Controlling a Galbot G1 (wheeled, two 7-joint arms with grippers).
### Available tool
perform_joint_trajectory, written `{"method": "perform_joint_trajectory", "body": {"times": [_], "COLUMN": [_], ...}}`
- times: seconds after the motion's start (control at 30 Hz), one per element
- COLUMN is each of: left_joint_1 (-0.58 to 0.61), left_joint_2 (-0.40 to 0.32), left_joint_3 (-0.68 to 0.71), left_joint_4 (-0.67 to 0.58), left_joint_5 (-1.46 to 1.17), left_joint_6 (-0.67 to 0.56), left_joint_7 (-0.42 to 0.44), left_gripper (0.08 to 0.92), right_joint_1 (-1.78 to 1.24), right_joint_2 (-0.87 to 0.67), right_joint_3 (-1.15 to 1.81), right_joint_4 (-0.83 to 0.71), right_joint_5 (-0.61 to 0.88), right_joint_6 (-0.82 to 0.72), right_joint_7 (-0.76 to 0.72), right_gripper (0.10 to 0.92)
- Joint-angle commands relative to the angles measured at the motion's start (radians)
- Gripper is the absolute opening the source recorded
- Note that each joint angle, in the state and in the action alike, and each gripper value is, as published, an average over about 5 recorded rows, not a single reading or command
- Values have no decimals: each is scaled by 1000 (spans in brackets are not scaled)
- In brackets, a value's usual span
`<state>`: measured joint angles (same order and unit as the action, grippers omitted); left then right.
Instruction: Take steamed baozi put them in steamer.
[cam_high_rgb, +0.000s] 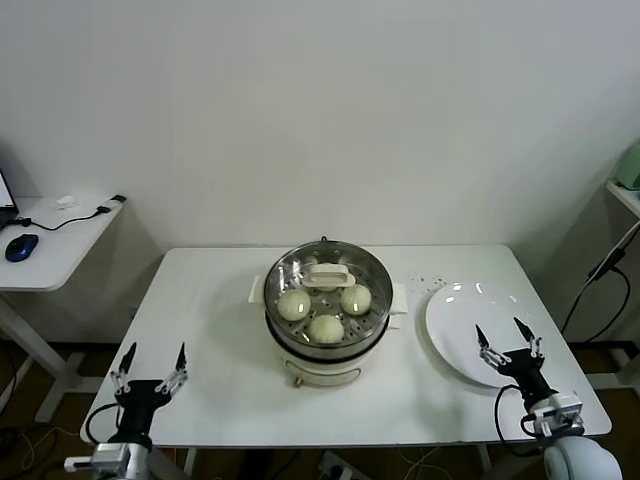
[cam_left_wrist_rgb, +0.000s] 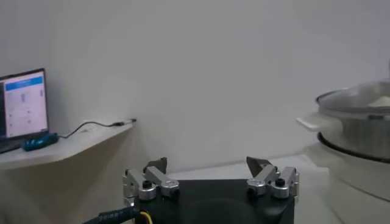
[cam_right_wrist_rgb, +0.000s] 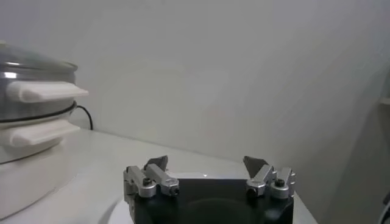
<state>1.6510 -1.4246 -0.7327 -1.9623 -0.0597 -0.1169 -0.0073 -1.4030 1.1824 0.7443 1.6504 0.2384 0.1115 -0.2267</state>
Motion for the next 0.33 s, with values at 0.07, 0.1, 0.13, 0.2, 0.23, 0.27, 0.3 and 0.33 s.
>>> {"method": "perform_joint_trajectory", "body": {"times": [0.07,0.1,0.13,0.2,0.23,0.27,0.3,0.33], "left_joint_1": [47,44,41,39,39,39,39,40], "left_joint_2": [-20,-21,-22,-23,-23,-22,-21,-20], "left_joint_3": [-63,-64,-66,-68,-68,-68,-67,-67], "left_joint_4": [32,33,35,35,34,33,33,32], "left_joint_5": [-58,-53,-47,-38,-34,-32,-32,-32], "left_joint_6": [-107,-107,-107,-108,-110,-113,-115,-116], "left_joint_7": [30,29,29,31,34,36,37,39], "left_gripper": [823,823,823,823,823,823,823,823], "right_joint_1": [-20,-20,-19,-16,-16,-15,-15,-14], "right_joint_2": [49,51,52,55,56,57,57,57], "right_joint_3": [13,13,12,12,13,14,15,16], "right_joint_4": [49,50,51,54,55,55,56,56], "right_joint_5": [-14,-14,-14,-14,-14,-13,-13,-12], "right_joint_6": [-14,-16,-18,-22,-24,-25,-26,-26], "right_joint_7": [-10,-8,-6,-4,-3,-3,-3,-3], "right_gripper": [823,823,823,823,823,823,823,823]}}
